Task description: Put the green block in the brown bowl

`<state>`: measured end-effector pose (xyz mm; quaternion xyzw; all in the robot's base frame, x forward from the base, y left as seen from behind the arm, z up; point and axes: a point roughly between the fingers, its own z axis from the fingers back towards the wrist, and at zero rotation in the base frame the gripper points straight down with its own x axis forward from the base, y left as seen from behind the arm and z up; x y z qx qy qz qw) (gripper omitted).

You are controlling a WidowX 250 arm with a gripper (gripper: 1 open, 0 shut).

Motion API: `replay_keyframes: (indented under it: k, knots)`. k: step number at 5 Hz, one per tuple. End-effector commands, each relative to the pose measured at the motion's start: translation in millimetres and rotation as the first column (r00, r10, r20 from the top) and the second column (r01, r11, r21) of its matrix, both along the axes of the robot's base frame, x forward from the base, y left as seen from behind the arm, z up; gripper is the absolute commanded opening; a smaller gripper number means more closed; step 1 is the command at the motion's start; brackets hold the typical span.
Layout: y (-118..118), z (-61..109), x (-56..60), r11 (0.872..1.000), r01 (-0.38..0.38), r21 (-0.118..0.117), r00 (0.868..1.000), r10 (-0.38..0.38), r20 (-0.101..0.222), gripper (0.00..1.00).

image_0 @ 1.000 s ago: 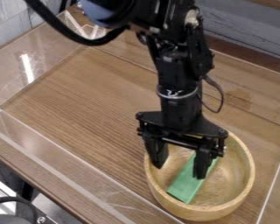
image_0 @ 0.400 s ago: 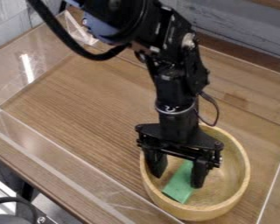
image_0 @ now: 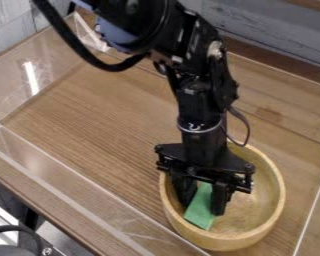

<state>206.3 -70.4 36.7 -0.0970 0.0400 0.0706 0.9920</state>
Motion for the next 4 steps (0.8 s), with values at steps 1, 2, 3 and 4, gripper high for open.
replay_keyframes:
  k: [1,2,3,4]
  knots:
    - [2.8,5.0,3.9,1.000,-0.010,-0.007,1.000,0.010,0.019,0.00]
    - [3.6,5.0,3.2,1.000,-0.009,-0.008,1.000,0.009,0.015,0.00]
    - [4.2,4.9,2.5,1.000,-0.008,-0.009,1.000,0.008,0.011,0.00]
    - [4.7,4.9,1.6,1.000,-0.007,-0.010,1.000,0.007,0.006,0.00]
